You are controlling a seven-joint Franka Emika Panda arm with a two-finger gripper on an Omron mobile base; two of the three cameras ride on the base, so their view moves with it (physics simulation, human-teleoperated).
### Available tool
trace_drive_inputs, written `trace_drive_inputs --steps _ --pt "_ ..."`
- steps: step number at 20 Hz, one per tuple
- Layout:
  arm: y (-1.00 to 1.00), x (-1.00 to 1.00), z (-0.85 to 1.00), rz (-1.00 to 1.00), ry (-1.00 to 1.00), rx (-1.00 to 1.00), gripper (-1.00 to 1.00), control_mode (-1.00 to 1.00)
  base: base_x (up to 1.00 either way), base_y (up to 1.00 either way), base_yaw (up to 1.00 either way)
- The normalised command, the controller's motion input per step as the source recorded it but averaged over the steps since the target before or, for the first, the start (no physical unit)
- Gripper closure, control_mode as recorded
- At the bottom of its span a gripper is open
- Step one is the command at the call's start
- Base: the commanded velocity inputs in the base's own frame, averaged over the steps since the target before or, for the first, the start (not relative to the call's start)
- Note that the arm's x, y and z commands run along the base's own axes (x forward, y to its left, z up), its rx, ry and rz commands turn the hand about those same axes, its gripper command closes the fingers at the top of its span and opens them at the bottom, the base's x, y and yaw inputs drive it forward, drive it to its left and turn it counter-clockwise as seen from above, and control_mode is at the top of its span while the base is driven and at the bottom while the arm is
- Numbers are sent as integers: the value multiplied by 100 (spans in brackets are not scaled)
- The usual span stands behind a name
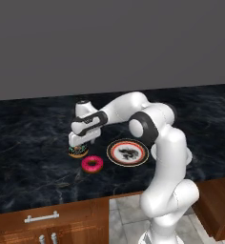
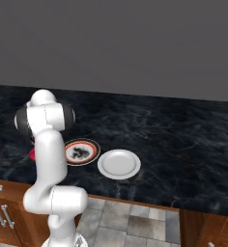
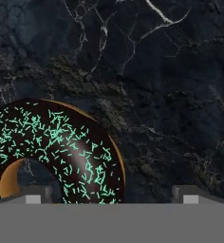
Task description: Place the pastries on the plates.
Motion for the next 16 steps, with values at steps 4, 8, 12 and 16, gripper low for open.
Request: trace_drive_inputs --steps 4,8,12,16 --pt "17 1 -25 0 0 0 -100 -100 0 0 0" --pt "25 11 -29 -1 0 0 -100 -100 0 0 0" --pt "10 4 -28 0 0 0 100 -100 0 0 0" --pt "0 2 -3 0 -1 0 100 -100 0 0 0"
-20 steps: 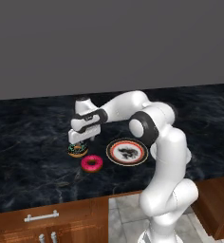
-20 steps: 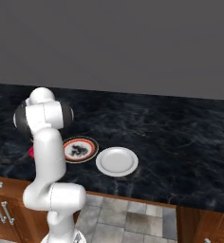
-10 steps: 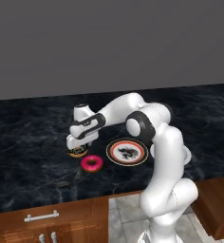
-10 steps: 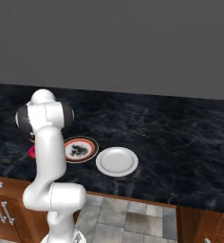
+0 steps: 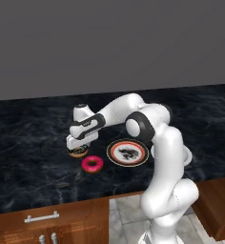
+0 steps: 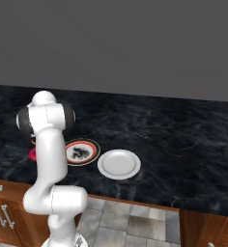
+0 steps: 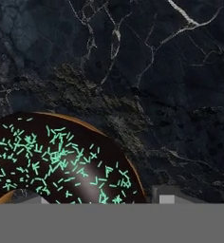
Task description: Place the pastries on the plates.
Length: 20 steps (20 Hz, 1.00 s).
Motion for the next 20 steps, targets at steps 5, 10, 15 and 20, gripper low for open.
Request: trace_drive_inputs --steps 5,10,15,20 --pt "-12 -4 5 0 -3 0 100 -100 0 0 0" --pt "-68 -1 56 0 -4 0 100 -100 0 0 0" --pt "-96 -7 57 -1 0 -1 100 -100 0 0 0" --pt "-100 -23 18 -1 4 0 100 -100 0 0 0"
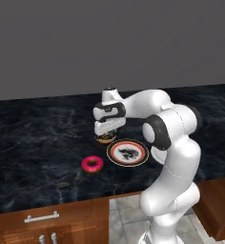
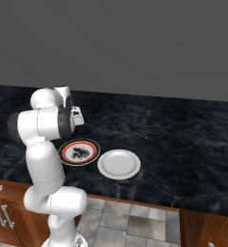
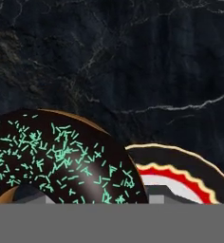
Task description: Place the pastries on the plates.
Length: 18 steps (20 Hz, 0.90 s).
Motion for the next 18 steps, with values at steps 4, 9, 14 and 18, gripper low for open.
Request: trace_drive_inputs --steps 4,9,14,18 --pt "-100 -34 22 -1 6 0 100 -100 0 0 0" --pt "-100 -30 8 -1 6 0 100 -100 0 0 0" --pt "-100 -35 0 -1 3 0 100 -100 0 0 0" --pt "-100 -17 0 0 5 0 100 -100 0 0 0"
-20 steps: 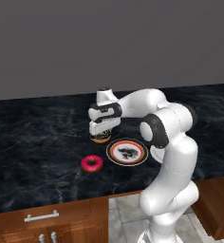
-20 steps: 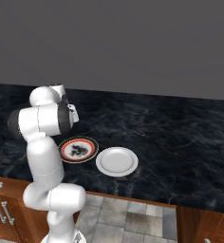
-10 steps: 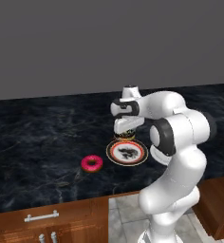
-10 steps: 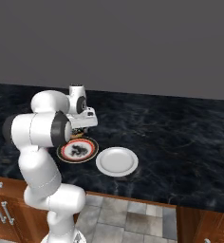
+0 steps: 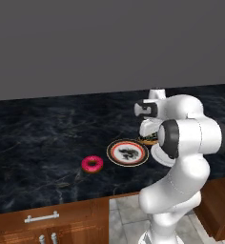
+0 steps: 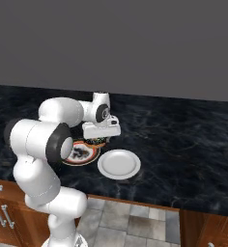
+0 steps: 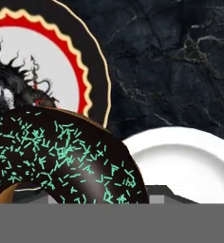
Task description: Place the pastries on the plates.
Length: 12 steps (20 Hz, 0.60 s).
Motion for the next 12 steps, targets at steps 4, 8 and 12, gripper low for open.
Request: trace_drive_inputs --steps 4,8,12 --pt "-89 -9 -1 0 1 0 100 -100 0 0 0" --pt "-47 -8 -17 0 0 0 100 -100 0 0 0" --pt "-3 -20 -36 0 0 0 100 -100 0 0 0"
